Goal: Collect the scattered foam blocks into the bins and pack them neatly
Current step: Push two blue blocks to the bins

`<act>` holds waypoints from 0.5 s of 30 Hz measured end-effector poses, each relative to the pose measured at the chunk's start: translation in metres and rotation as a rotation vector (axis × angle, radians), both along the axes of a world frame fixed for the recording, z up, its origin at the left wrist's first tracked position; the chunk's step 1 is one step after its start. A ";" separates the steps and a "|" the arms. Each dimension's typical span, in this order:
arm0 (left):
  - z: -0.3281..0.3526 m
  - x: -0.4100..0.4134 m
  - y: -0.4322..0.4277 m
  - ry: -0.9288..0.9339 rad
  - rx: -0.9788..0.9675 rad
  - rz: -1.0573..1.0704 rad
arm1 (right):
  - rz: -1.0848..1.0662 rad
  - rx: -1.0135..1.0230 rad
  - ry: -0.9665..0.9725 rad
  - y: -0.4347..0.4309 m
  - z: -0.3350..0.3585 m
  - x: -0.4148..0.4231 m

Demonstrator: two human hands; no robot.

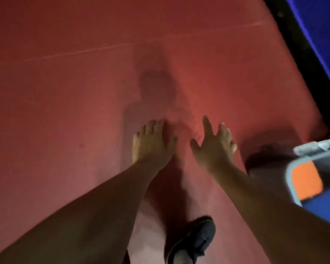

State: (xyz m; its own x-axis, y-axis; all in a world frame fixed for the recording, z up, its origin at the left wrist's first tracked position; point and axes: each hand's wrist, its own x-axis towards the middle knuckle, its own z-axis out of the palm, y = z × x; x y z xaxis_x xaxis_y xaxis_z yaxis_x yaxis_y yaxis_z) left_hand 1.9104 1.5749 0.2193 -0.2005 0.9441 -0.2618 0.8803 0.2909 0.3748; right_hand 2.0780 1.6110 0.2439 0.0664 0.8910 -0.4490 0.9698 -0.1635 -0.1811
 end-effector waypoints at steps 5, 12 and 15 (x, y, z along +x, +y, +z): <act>0.008 -0.192 -0.063 0.035 0.040 0.319 | 0.289 0.009 0.065 -0.017 0.005 -0.200; 0.045 -0.415 -0.147 0.096 -0.048 0.683 | 0.695 0.031 0.095 -0.067 0.032 -0.459; 0.062 -0.495 -0.178 0.105 -0.064 0.811 | 0.827 0.011 0.133 -0.086 0.046 -0.553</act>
